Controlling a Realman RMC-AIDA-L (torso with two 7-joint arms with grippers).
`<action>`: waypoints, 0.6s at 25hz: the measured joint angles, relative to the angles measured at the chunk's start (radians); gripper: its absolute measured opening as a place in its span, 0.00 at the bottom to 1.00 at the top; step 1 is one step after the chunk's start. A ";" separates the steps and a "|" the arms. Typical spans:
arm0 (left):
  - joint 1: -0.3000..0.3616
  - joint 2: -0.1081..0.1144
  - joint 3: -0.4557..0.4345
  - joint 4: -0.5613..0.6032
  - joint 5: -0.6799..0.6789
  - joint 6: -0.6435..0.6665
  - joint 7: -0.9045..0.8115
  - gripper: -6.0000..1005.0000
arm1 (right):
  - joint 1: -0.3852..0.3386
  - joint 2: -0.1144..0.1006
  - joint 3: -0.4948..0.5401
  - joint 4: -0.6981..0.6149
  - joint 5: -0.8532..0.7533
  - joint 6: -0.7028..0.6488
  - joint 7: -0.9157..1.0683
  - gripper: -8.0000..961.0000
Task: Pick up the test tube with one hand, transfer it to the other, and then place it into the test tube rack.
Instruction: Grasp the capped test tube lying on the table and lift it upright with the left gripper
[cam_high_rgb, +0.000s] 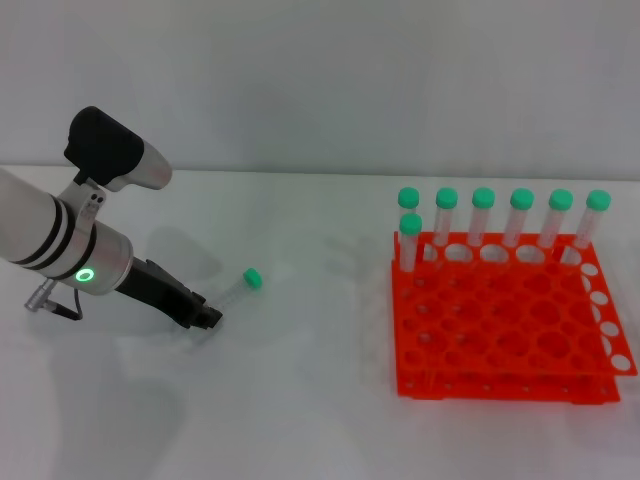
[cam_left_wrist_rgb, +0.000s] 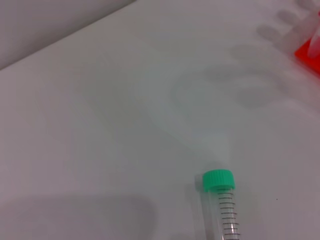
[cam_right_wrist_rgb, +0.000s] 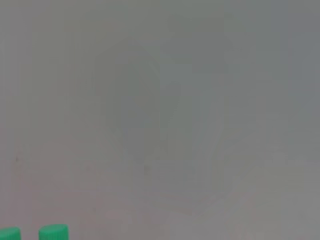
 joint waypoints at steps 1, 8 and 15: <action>0.000 0.000 0.000 0.000 0.000 0.000 -0.002 0.35 | -0.001 0.000 0.000 -0.002 0.000 0.000 0.000 0.91; -0.002 -0.001 0.000 0.000 0.012 0.001 -0.018 0.31 | -0.001 0.000 0.002 -0.005 0.000 0.000 0.002 0.91; -0.004 -0.002 0.000 -0.006 0.012 0.001 -0.022 0.22 | 0.000 0.001 0.002 -0.006 0.000 0.000 0.003 0.91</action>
